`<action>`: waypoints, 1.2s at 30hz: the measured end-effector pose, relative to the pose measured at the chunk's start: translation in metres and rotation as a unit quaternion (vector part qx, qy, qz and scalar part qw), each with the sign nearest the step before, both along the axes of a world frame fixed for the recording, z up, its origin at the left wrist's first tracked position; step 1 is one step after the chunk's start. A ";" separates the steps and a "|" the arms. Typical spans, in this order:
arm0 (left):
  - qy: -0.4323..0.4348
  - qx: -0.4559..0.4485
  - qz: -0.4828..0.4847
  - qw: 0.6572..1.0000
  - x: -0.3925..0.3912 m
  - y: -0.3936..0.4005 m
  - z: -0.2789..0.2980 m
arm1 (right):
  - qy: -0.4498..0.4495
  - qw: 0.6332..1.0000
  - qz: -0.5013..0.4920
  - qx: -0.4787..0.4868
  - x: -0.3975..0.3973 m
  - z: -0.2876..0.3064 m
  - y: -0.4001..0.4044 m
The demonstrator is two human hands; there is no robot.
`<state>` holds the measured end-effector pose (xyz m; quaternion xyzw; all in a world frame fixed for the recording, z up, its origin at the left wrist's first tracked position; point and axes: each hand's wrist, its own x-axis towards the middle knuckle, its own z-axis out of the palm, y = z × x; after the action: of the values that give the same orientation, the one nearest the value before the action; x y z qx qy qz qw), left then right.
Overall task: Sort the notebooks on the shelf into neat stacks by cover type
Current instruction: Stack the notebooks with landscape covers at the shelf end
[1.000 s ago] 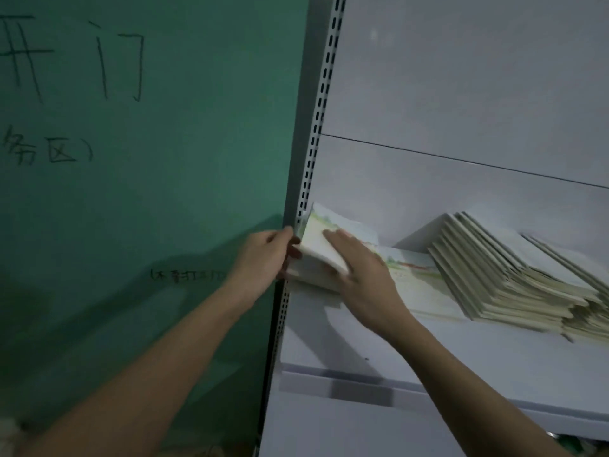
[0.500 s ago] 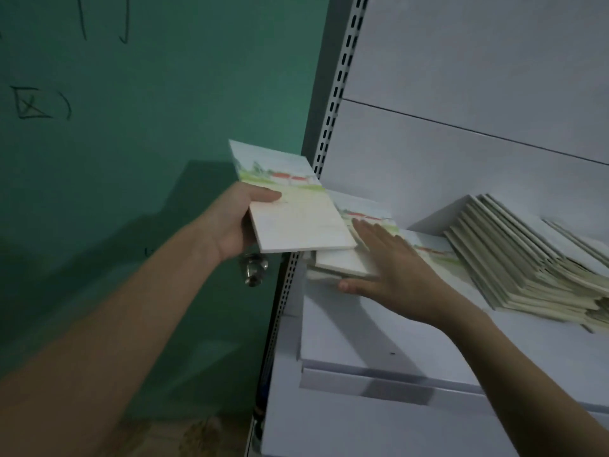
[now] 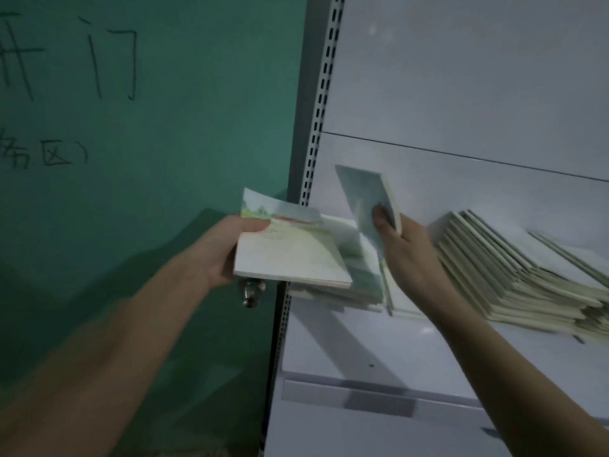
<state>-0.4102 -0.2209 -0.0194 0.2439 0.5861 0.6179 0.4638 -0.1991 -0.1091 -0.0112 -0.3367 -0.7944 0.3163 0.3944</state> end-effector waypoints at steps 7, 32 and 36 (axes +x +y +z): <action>-0.055 0.023 -0.024 0.998 0.065 0.010 0.017 | -0.257 0.932 0.186 0.176 0.004 -0.008 -0.016; 0.396 -0.071 -0.009 0.915 0.247 0.125 -0.071 | 0.073 0.978 -0.063 -0.185 0.175 -0.107 0.088; 0.556 -0.045 0.024 0.830 0.249 0.130 -0.088 | -0.044 0.996 -0.073 -0.007 0.151 -0.108 0.092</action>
<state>-0.1609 -0.0908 -0.1077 0.5109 0.7778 0.3619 0.0557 -0.0477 -0.0175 -0.1196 -0.4097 -0.7820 0.2770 0.3792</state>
